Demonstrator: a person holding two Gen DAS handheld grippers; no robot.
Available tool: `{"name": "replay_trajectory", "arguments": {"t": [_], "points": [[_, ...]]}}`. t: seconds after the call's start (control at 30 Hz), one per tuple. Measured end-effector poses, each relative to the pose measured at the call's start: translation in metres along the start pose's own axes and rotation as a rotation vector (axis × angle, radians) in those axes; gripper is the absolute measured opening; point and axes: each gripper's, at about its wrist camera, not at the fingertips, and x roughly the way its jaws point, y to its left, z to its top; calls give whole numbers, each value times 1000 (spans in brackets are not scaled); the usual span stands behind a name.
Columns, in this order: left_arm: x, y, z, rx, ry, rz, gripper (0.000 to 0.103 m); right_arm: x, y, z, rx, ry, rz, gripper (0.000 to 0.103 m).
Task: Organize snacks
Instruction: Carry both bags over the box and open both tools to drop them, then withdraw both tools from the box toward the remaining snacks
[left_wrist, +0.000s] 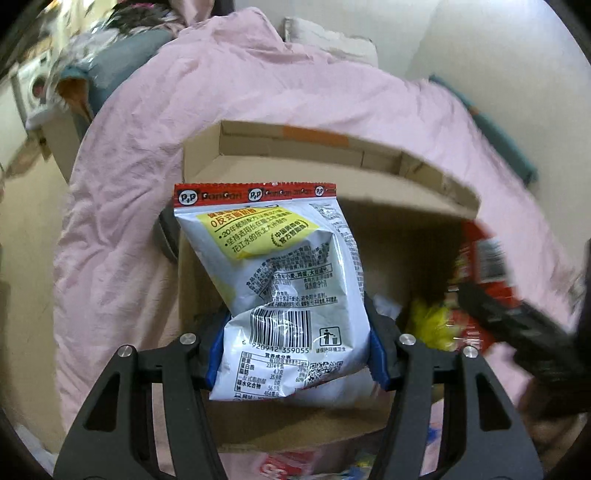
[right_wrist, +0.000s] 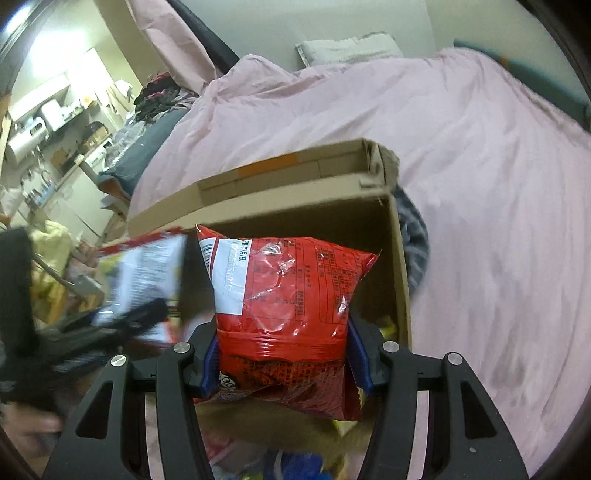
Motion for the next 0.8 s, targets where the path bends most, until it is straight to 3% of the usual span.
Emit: {"name": "replay_trajectory", "arguments": {"t": [0.07, 0.23, 0.43, 0.47, 0.5, 0.53, 0.57, 0.6, 0.63, 0.7, 0.8], "points": [[-6, 0, 3, 8, -15, 8, 56, 7, 1, 1, -25, 3, -40, 58], [8, -2, -3, 35, 25, 36, 56, 22, -5, 1, 3, 71, -15, 58], [20, -5, -11, 45, 47, 46, 57, 23, -6, 3, 38, 86, 77, 63], [18, -5, -11, 43, 41, 44, 57, 23, -7, 2, 48, 86, 100, 65], [17, -5, -11, 43, 33, 46, 57, 24, -8, 4, 65, 91, 136, 73], [15, -5, -10, 42, 23, 56, 58, 24, -9, 4, 85, 95, 171, 89], [14, -4, -10, 39, 17, 61, 58, 23, -13, 4, 112, 86, 198, 95], [13, -3, -10, 35, 16, 63, 64, 18, -18, 3, 144, 56, 227, 99], [12, -3, -11, 28, 19, 51, 76, 16, -19, 4, 153, 46, 228, 100], [9, -1, -11, 17, 16, 35, 87, 11, -24, 4, 157, 36, 203, 100], [4, 1, -9, 14, 2, 38, 88, 8, -30, 3, 162, 36, 194, 100]]}}
